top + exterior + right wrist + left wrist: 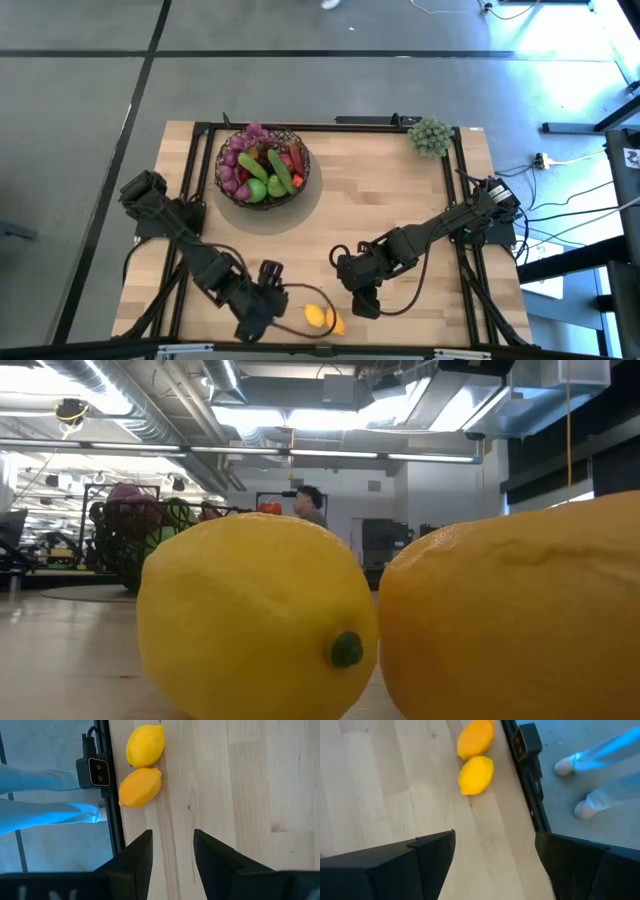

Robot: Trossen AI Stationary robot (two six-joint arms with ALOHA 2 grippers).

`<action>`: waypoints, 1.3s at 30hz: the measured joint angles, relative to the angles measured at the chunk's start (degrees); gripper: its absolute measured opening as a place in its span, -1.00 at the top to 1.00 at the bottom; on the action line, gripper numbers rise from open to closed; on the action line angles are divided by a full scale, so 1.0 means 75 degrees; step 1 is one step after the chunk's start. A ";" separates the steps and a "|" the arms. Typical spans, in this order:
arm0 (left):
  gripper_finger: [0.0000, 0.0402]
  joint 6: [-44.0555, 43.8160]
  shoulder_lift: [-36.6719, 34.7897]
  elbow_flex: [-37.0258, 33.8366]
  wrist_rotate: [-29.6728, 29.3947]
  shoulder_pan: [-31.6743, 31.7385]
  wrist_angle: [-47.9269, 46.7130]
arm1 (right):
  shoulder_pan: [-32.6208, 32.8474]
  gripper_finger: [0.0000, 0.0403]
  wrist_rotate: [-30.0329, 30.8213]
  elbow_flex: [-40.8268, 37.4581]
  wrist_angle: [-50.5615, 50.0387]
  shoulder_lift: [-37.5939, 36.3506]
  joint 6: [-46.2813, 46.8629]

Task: Build produce basket
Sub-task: Put the left yellow lemon into the black wire basket

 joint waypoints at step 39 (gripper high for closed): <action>-0.31 0.3285 0.2591 -0.0003 0.0748 0.1049 0.3124 | 0.0814 0.33 0.0886 0.1357 0.0352 -0.0382 -0.0971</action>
